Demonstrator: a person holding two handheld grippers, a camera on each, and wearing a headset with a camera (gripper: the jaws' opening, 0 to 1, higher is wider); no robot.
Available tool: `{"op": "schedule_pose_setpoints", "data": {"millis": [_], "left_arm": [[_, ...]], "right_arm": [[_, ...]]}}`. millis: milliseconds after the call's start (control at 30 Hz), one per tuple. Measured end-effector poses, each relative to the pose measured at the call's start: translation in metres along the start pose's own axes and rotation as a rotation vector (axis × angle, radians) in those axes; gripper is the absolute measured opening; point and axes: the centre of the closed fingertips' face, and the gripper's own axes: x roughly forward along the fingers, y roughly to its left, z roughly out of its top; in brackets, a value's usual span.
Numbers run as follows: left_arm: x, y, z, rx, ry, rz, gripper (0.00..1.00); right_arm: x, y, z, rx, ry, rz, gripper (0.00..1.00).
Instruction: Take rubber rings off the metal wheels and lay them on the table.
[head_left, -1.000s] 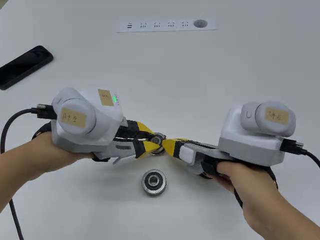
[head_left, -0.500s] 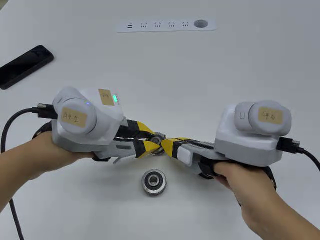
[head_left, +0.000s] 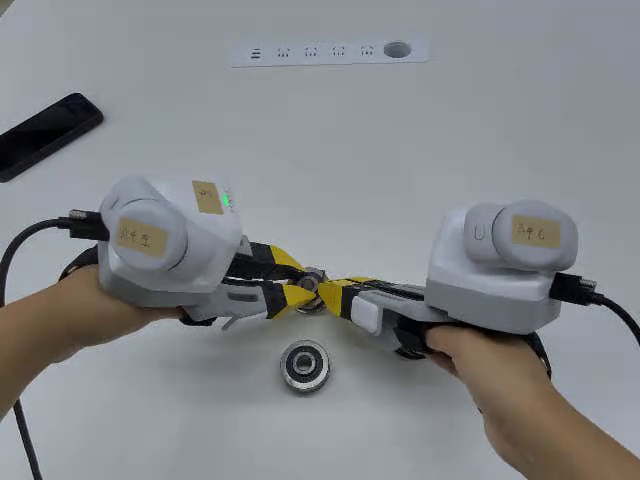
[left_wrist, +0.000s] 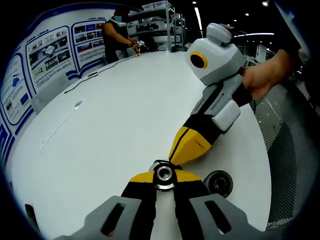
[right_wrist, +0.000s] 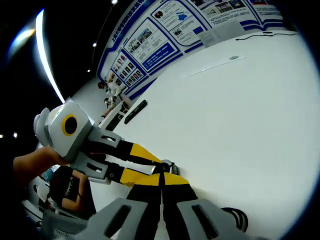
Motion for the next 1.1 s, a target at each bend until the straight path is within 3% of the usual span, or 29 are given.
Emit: {"op": "schedule_pose_setpoints", "data": {"millis": [900,1100], "left_arm": [[0.0,0.001,0.0,0.006,-0.002,-0.001,0.12],[0.001,0.0,0.0,0.013,0.004,0.007,0.13]], "right_arm": [[0.0,0.013,0.004,0.008,-0.01,0.035,0.0],[-0.001,0.01,0.005,0.092,-0.019,0.034,0.01]]}}
